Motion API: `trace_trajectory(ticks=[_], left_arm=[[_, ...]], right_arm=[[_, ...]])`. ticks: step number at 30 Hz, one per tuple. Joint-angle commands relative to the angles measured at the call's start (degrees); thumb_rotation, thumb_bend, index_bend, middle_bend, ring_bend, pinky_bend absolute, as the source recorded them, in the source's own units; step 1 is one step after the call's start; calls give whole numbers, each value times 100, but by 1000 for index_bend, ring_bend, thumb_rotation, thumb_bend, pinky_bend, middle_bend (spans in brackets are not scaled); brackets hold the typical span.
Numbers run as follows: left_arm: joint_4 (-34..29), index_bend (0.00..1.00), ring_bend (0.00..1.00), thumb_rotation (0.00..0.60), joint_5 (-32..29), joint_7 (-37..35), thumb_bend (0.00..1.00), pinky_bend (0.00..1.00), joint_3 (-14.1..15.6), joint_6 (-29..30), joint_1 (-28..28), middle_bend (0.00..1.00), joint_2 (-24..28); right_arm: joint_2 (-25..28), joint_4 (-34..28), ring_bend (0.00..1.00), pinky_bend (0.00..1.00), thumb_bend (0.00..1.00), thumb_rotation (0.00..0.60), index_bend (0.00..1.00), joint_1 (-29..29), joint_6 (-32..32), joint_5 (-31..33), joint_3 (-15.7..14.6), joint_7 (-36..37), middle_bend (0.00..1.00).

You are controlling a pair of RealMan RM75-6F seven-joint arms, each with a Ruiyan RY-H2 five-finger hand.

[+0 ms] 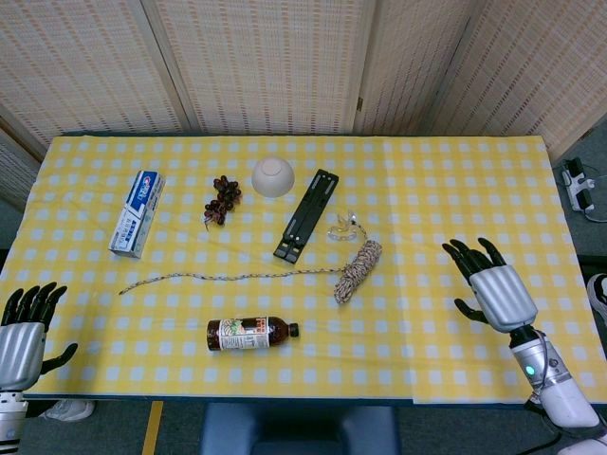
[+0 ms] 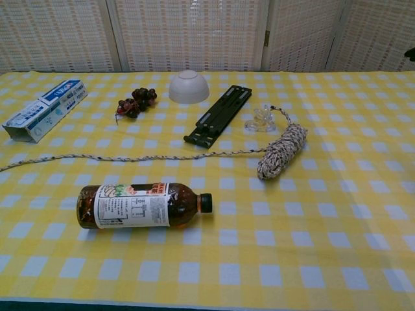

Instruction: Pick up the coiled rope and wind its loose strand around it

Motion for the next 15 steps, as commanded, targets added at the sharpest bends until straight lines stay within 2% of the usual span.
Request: trace_trajectory(ticks=[1, 8, 15], left_arm=[[4, 162, 105, 600, 13, -32, 226, 0, 13, 37, 32, 119, 19], [3, 163, 104, 600, -9, -128, 227, 0, 36, 84, 111, 119, 61], [-16, 165, 105, 600, -22, -138, 227, 0, 58, 53, 136, 119, 91]], right_arm=[[-335, 141, 199, 72, 312, 600, 10, 523, -564, 109, 154, -273, 109], [-975, 616, 112, 66, 312, 600, 10, 1251, -1352, 404, 271, -616, 75], [-1580, 1323, 110, 63, 312, 600, 10, 1764, -1830, 674, 274, -970, 64]])
